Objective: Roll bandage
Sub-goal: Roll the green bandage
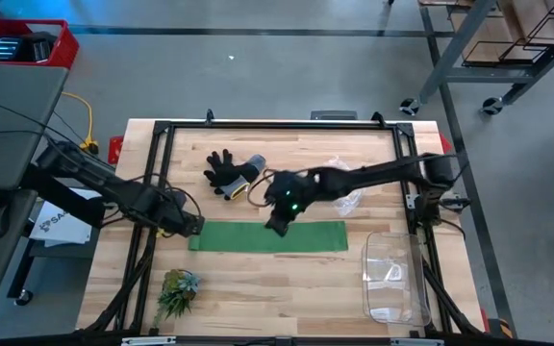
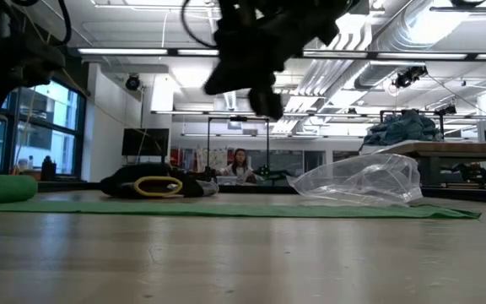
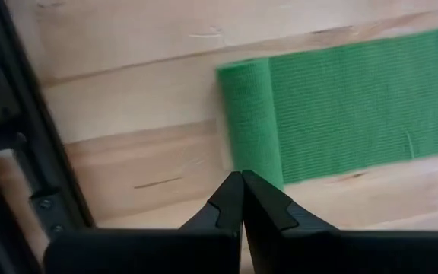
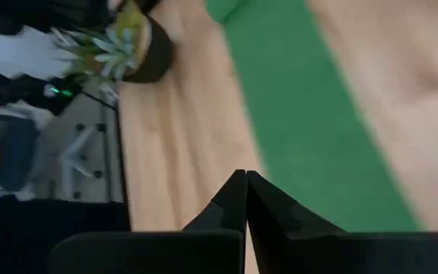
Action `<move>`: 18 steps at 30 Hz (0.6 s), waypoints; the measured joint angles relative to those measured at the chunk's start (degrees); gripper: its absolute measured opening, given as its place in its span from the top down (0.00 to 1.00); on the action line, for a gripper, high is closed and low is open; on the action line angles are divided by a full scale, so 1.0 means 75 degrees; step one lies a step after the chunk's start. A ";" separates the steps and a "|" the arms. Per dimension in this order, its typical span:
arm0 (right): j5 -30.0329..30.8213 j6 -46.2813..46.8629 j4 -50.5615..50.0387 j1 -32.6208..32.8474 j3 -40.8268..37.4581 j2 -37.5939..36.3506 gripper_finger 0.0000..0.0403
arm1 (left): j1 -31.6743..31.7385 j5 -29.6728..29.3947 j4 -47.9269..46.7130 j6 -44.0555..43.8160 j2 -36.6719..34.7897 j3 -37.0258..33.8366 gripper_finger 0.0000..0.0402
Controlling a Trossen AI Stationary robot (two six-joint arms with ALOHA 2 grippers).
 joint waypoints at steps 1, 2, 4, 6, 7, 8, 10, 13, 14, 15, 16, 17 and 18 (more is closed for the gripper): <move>0.0005 0.0105 0.0221 0.0033 0.0002 0.0187 1.00 | -0.0027 0.0000 0.0070 0.0000 0.0106 -0.0001 1.00; 0.0063 0.0220 0.0333 0.0042 0.0003 0.0369 1.00 | -0.0052 0.0008 0.0164 -0.0001 0.0220 -0.0001 1.00; 0.0217 0.0428 0.0277 0.0027 0.0003 0.0719 1.00 | -0.0114 0.0008 0.0385 -0.0009 0.0436 0.0001 1.00; 0.0218 0.0596 0.0207 0.0018 0.0000 0.1017 1.00 | -0.0136 0.0012 0.0495 -0.0009 0.0623 0.0000 1.00; 0.0164 0.0644 0.0209 0.0017 0.0000 0.1128 1.00 | -0.0145 0.0015 0.0533 -0.0009 0.0720 -0.0001 1.00; 0.0065 0.0693 0.0216 0.0028 0.0000 0.1208 1.00 | -0.0155 0.0009 0.0567 -0.0009 0.0822 0.0002 1.00; -0.0086 0.0750 0.0187 0.0084 0.0000 0.1328 1.00 | -0.0174 0.0003 0.0647 -0.0006 0.1005 -0.0001 1.00; 0.0086 0.0748 -0.0343 0.0169 0.0000 0.1380 1.00 | -0.0238 0.0075 0.0746 -0.0005 0.1221 0.0002 1.00; 0.0160 0.0738 -0.0575 0.0198 0.0000 0.1380 1.00 | -0.0272 0.0076 0.0823 -0.0009 0.1251 0.0002 1.00; 0.0264 0.0704 -0.0800 0.0219 0.0000 0.1380 1.00 | -0.0300 0.0075 0.0914 -0.0012 0.1265 0.0002 1.00; 0.0284 0.0669 -0.0969 0.0235 0.0000 0.1380 1.00 | -0.0321 0.0074 0.1009 -0.0011 0.1272 0.0002 1.00; 0.0284 0.0625 -0.1092 0.0244 0.0000 0.1380 1.00 | -0.0326 0.0062 0.1102 -0.0007 0.1272 0.0002 1.00; 0.0297 0.0547 -0.1151 0.0252 0.0000 0.1380 1.00 | -0.0326 0.0040 0.1164 -0.0006 0.1272 0.0002 1.00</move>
